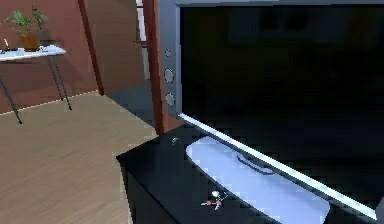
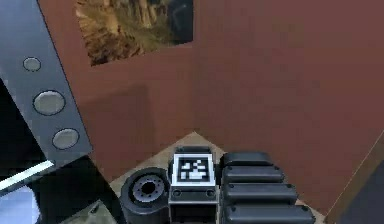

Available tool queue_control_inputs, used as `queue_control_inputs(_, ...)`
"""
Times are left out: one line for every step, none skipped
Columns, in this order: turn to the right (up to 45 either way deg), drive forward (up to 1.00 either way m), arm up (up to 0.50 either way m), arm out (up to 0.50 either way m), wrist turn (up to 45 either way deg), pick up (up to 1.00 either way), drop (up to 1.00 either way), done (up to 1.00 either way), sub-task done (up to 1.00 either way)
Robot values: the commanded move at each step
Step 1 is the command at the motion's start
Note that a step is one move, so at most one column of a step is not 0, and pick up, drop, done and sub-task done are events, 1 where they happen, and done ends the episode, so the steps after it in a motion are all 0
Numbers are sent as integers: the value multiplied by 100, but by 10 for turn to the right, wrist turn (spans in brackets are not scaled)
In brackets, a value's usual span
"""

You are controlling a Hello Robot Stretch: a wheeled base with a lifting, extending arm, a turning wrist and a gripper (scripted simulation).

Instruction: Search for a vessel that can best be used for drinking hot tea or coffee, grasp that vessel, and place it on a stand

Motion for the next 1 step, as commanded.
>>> queue_control_inputs(-180, 0, 0, 0, 0, 0, 0, 0, 0)
